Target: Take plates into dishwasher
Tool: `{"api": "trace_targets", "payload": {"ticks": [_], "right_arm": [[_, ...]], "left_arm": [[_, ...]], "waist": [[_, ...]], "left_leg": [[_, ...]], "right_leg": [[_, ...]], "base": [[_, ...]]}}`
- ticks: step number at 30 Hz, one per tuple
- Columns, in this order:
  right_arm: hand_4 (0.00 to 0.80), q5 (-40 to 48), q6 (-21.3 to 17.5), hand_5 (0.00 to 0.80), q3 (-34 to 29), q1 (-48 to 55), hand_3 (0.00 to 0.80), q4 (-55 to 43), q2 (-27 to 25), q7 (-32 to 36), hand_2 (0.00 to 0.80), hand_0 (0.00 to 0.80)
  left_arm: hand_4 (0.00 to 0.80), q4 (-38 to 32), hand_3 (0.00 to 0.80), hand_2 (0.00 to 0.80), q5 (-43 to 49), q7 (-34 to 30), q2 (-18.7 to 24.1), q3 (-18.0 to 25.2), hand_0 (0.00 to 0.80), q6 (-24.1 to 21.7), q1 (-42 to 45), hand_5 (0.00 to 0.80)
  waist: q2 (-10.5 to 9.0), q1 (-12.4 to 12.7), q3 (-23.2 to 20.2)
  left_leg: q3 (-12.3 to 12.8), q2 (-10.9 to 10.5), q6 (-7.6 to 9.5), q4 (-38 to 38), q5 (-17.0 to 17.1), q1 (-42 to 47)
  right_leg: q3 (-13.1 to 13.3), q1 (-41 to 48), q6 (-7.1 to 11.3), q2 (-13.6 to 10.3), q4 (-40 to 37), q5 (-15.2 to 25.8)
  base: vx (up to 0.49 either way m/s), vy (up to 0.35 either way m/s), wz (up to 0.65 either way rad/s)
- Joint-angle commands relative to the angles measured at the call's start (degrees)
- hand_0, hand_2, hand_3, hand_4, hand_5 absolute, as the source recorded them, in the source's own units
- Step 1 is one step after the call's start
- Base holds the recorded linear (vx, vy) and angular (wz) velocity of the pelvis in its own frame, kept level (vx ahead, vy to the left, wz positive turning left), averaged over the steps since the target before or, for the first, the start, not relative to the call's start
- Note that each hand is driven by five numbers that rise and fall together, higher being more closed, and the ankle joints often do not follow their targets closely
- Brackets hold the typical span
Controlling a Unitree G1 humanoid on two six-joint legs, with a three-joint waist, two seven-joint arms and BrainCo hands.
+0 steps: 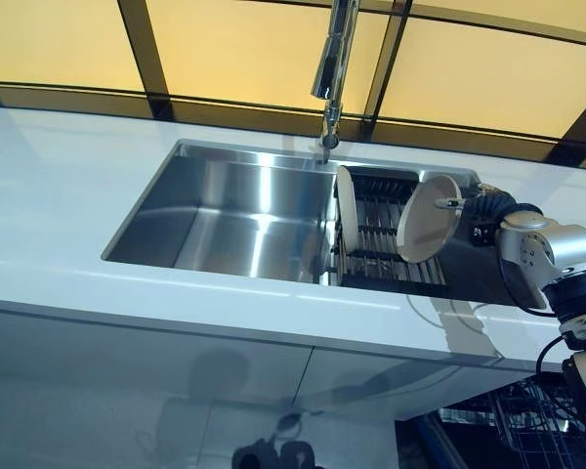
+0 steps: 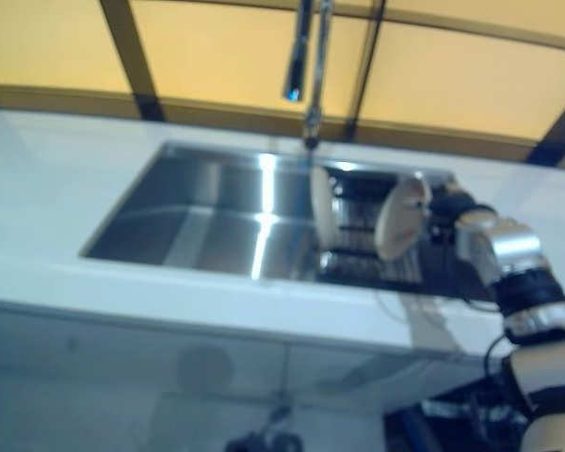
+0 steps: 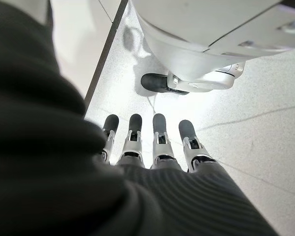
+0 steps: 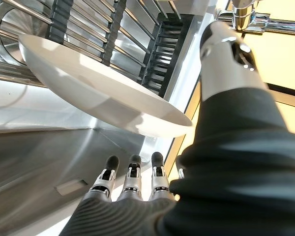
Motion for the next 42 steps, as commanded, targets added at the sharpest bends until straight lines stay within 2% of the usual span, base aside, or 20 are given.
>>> {"api": "trace_targets", "payload": {"ticks": [1,23,26,27,42], "right_arm": [[0.000,-0.9,-1.5,0.000,2.7,-7.1,0.000,1.0,-0.1,-1.1,0.000,0.000],[0.000,-2.8,1.1,0.000,4.7,-10.8,0.000,4.3,1.0,-2.1,0.000,0.000],[0.671,-6.1,2.2,0.671,5.7,-12.1,0.671,6.5,0.8,-0.8,0.671,0.671],[0.800,-7.7,2.6,0.800,6.3,-12.6,0.800,7.2,0.5,-0.3,0.800,0.800],[0.800,-18.0,1.3,0.800,10.0,-16.7,0.800,10.9,-2.7,0.0,0.800,0.800]], "left_arm": [[0.000,0.7,0.000,0.000,0.0,0.0,0.9,-3.4,0.000,-0.7,-1.8,0.000],[0.000,-0.3,0.000,0.000,-3.9,-0.1,0.5,-4.2,0.000,-1.2,-2.4,0.000],[0.000,-0.4,0.000,0.000,-4.7,0.0,0.4,-4.4,0.000,-1.1,-2.7,0.000],[0.000,-0.5,0.000,0.000,-4.8,-0.1,0.5,-4.5,0.000,-1.1,-2.7,0.000],[0.000,-1.7,0.000,0.000,-5.0,-0.4,0.6,-5.9,0.000,-1.4,-2.4,0.000]], "waist": [[0.18,2.0,-0.8],[0.58,2.7,1.4],[0.49,3.0,1.7],[0.49,3.1,1.7],[0.33,3.6,1.0]], "left_leg": [[1.0,2.3,-2.03,0.0,-4.6,1.4],[0.1,2.1,-2.05,0.0,-3.9,-0.5],[-0.1,2.0,-2.08,0.0,-3.8,-1.0],[-0.2,2.0,-2.07,0.0,-3.8,-1.1],[-0.2,1.8,-1.94,0.0,-4.0,-0.9]], "right_leg": [[-2.7,-1.3,2.90,-1.2,0.1,-0.8],[-3.2,-2.8,2.68,-1.3,0.1,-0.2],[-3.5,-3.1,2.67,-1.3,0.1,-0.1],[-3.6,-3.2,2.69,-1.3,0.1,-0.1],[-3.7,-3.1,2.88,-1.4,0.1,-0.2]], "base": [[0.000,0.000,0.00],[-0.003,0.007,0.02],[-0.004,0.004,0.01],[0.000,0.000,0.00],[-0.006,0.002,0.02]]}}
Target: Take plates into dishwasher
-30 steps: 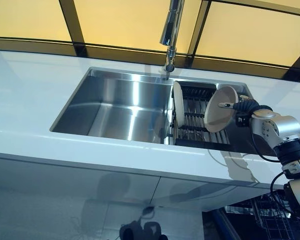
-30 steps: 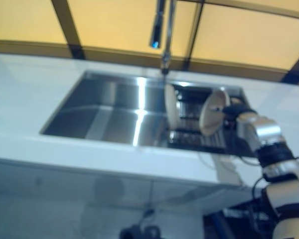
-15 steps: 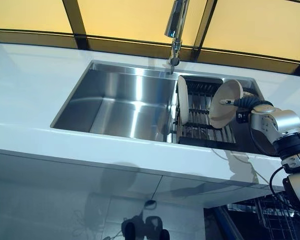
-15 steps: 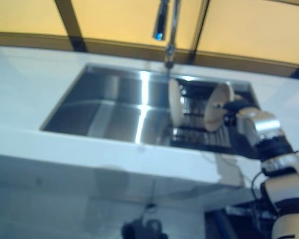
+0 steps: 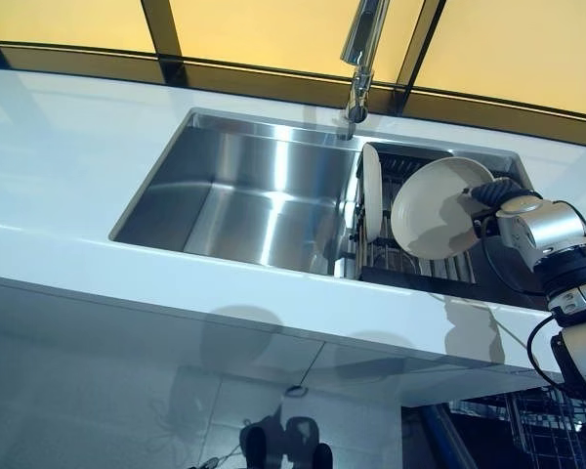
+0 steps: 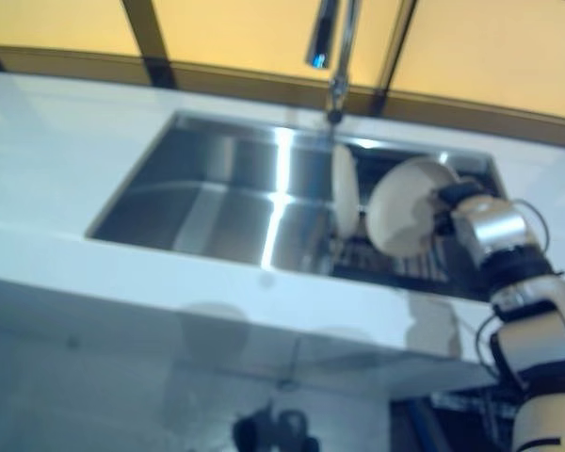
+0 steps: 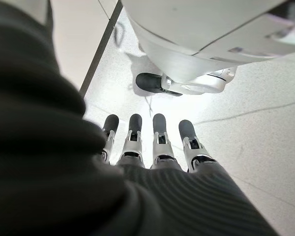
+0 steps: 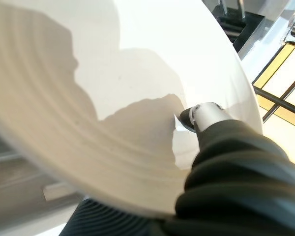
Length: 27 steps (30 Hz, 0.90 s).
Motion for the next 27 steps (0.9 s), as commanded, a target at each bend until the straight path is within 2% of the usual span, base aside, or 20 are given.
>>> {"api": "trace_targets", "payload": {"ticks": [1,8,14,27], "right_arm": [[0.800,-4.1,-2.1,0.800,3.7,-7.9,0.800,1.2,-4.7,-1.6,0.800,0.800],[0.800,-3.6,-2.8,0.800,3.5,-9.0,0.800,-0.4,-6.3,-3.9,0.800,0.800],[0.800,-7.3,-3.0,0.800,4.5,-11.3,0.800,-1.4,-11.0,-2.8,0.800,0.800],[0.800,-15.7,-6.7,0.800,11.1,-19.5,0.800,-0.4,-21.3,2.4,0.800,0.800]], "left_arm": [[0.000,0.3,0.000,0.000,-1.5,-0.4,0.6,-3.7,0.000,-0.6,-1.3,0.000],[0.000,0.4,0.000,0.000,-0.9,-0.7,1.0,-3.7,0.000,-0.2,-1.2,0.000],[0.000,0.7,0.000,0.000,0.4,-0.6,0.9,-3.2,0.000,-0.6,-0.4,0.000],[0.000,1.2,0.000,0.000,2.4,-1.2,0.7,-2.4,0.000,0.3,0.5,0.000]], "waist": [[-0.55,2.0,-2.1],[-0.98,1.5,-3.3],[-2.02,0.6,-5.4],[-3.26,-2.6,-10.4]], "left_leg": [[1.4,2.1,-1.94,-0.1,-4.6,1.5],[1.8,2.2,-2.00,-0.1,-5.0,2.5],[2.9,2.4,-2.00,-0.1,-5.6,4.1],[6.3,2.7,-1.51,-0.1,-7.5,7.3]], "right_leg": [[-1.0,-1.4,2.90,-1.2,-0.1,-0.2],[-0.8,-0.7,3.02,-1.1,-0.1,-0.3],[0.1,0.4,3.43,-0.9,-0.1,-0.5],[4.4,1.8,4.21,-0.3,-0.1,-0.4]], "base": [[0.000,0.000,0.00],[0.000,0.000,0.00],[-0.006,0.006,-0.03],[0.005,0.024,-0.15]]}}
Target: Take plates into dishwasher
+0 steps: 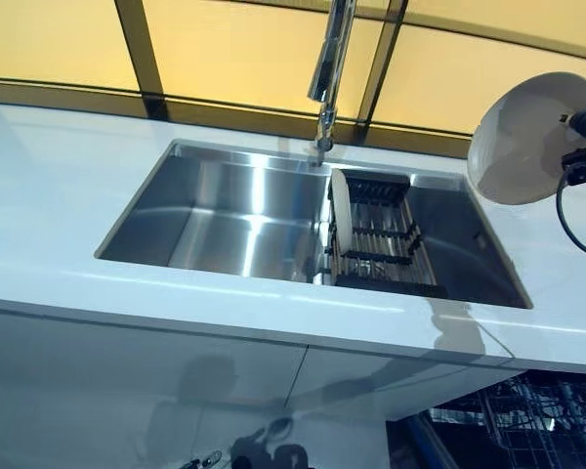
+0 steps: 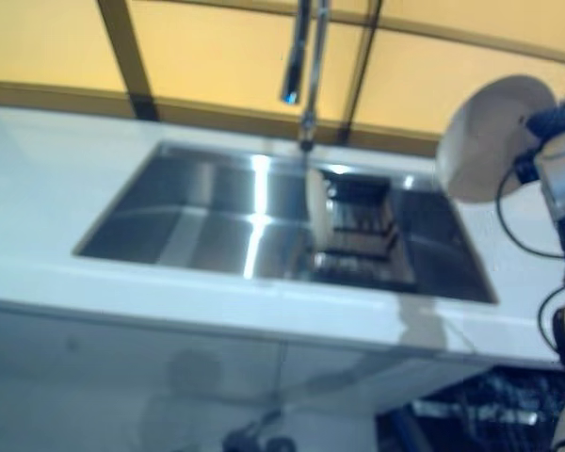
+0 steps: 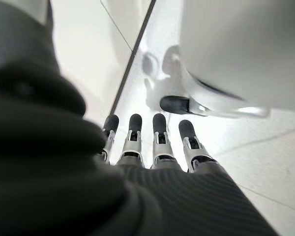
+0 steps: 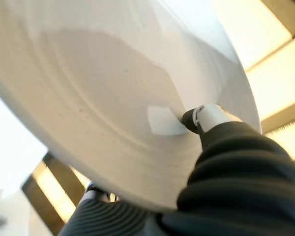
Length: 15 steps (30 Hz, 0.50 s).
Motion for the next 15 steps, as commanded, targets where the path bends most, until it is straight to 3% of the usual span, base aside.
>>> {"api": "trace_targets", "payload": {"ticks": [1,8,15], "right_arm": [[0.800,-5.3,-4.4,0.800,6.1,-7.9,0.800,0.2,-6.3,0.1,0.800,0.800],[0.800,-7.3,-8.4,0.800,5.8,-5.8,0.800,-0.8,-11.7,2.6,0.800,0.800],[0.800,-5.5,-10.7,0.800,-3.3,5.3,0.800,-3.7,-15.9,4.2,0.800,0.800]], "left_arm": [[0.000,2.9,0.000,0.000,1.3,-0.7,0.7,-2.4,0.000,-0.2,0.3,0.000],[0.000,3.0,0.000,0.000,1.8,-1.0,0.9,-1.8,0.000,0.3,0.5,0.000],[0.000,4.1,0.000,0.000,3.5,-1.9,1.1,-0.1,0.000,0.7,0.2,0.000]], "waist": [[-0.57,-0.8,-5.3],[-0.35,-2.8,-6.7],[-0.18,-5.2,-7.5]], "left_leg": [[2.1,1.7,-1.03,0.0,-6.9,3.4],[3.6,2.1,-0.90,0.0,-7.5,4.1],[5.7,2.7,-0.87,0.0,-8.0,4.7]], "right_leg": [[0.9,-0.4,4.57,-0.9,0.1,-0.7],[2.5,-0.5,4.76,-0.6,0.1,-0.5],[3.9,-1.0,5.00,-0.3,0.1,-0.2]], "base": [[0.006,0.008,-0.26],[0.004,0.003,-0.15],[-0.004,-0.012,-0.17]]}}
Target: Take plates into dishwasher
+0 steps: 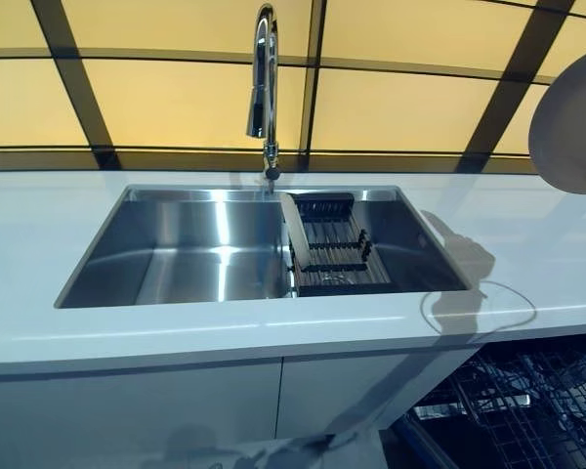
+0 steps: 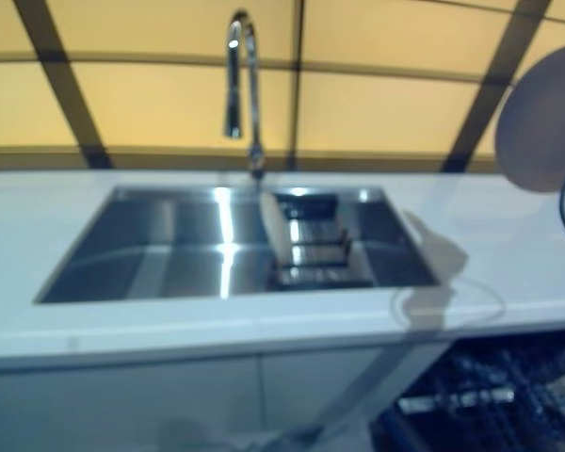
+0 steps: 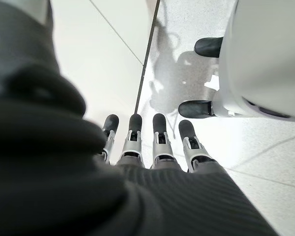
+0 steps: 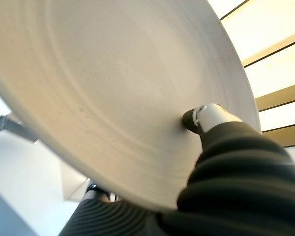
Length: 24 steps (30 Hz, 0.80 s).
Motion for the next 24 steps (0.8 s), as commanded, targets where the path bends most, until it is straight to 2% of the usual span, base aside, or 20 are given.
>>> {"api": "trace_targets", "payload": {"ticks": [1,5,9,10,15,16,18,24], "right_arm": [[0.800,-2.0,-4.3,0.800,-3.8,0.8,0.800,-0.5,-4.0,0.7,0.800,0.800],[0.800,-2.0,-7.3,0.800,-10.8,9.4,0.800,-1.9,-6.4,2.7,0.800,0.800],[0.800,-4.3,-10.3,0.800,-21.4,22.2,0.800,-5.3,-7.6,3.8,0.800,0.800],[0.800,-4.4,-11.3,0.800,-25.7,27.4,0.800,-7.0,-7.7,4.0,0.800,0.800],[0.800,-6.8,-14.3,0.800,-42.5,47.8,0.800,-14.2,-4.6,4.2,0.800,0.800],[0.800,-7.3,-15.3,0.800,-46.3,53.2,0.800,-16.9,-3.2,4.8,0.800,0.800],[0.800,-8.7,-14.8,0.800,-49.8,58.1,0.800,-19.7,-1.8,5.5,0.800,0.800],[0.800,-11.9,-18.1,0.800,-56.3,68.2,0.800,-21.7,2.2,5.9,0.800,0.800]], "left_arm": [[0.000,3.6,0.000,0.000,3.7,-1.5,1.6,0.2,0.000,0.3,-0.9,0.000],[0.000,3.9,0.000,0.000,4.4,-1.8,1.3,1.0,0.000,0.1,-0.8,0.000],[0.000,3.9,0.000,0.000,4.7,-2.1,1.2,1.9,0.000,0.0,-0.9,0.000],[0.000,4.0,0.000,0.000,4.8,-2.2,1.3,2.4,0.000,0.0,-0.8,0.000],[0.000,4.2,0.000,0.000,5.6,-2.2,1.7,3.8,0.000,-0.3,-0.6,0.000],[0.000,4.2,0.000,0.000,5.7,-2.2,1.5,4.6,0.000,-0.4,-0.4,0.000],[0.000,4.1,0.000,0.000,5.8,-2.2,1.6,4.8,0.000,-0.2,-0.6,0.000],[0.000,4.6,0.000,0.000,6.9,-2.1,1.6,5.4,0.000,-0.5,-0.5,0.000]], "waist": [[-1.95,-0.6,-1.8],[-1.63,-2.2,-2.0],[-1.34,-3.8,-1.9],[-1.12,-4.5,-1.7],[-0.95,-5.9,-1.5],[-0.38,-6.8,-1.4],[-0.23,-7.2,-1.3],[0.19,-8.3,-0.6]], "left_leg": [[1.3,2.1,-0.75,0.3,-6.9,3.6],[3.0,2.4,-0.63,0.3,-7.2,4.0],[4.3,2.7,-0.51,0.3,-7.4,4.3],[4.5,2.7,-0.44,0.3,-7.6,4.4],[5.8,2.9,-0.23,0.3,-7.8,4.6],[5.5,2.9,-0.21,0.3,-8.8,5.1],[5.9,2.9,-0.10,0.3,-9.0,5.0],[7.3,3.1,0.09,0.3,-9.3,5.0]], "right_leg": [[-0.1,-0.2,4.66,-0.5,0.2,-0.3],[0.9,-0.5,4.89,-0.3,0.2,0.0],[1.5,-0.9,5.11,-0.2,0.2,0.4],[1.6,-0.8,5.21,-0.2,0.2,0.4],[1.9,-1.2,5.42,-0.1,0.2,0.6],[1.9,-0.9,5.86,-0.1,0.2,0.1],[1.9,-1.1,5.94,0.0,0.2,0.2],[1.5,-1.7,6.08,0.0,0.2,0.6]], "base": [[0.007,-0.019,-0.23],[0.013,-0.022,-0.14],[0.003,-0.029,-0.24],[-0.002,-0.032,-0.18],[0.004,-0.030,-0.12],[0.045,-0.024,-0.23],[0.021,-0.034,-0.13],[-0.005,-0.058,-0.14]]}}
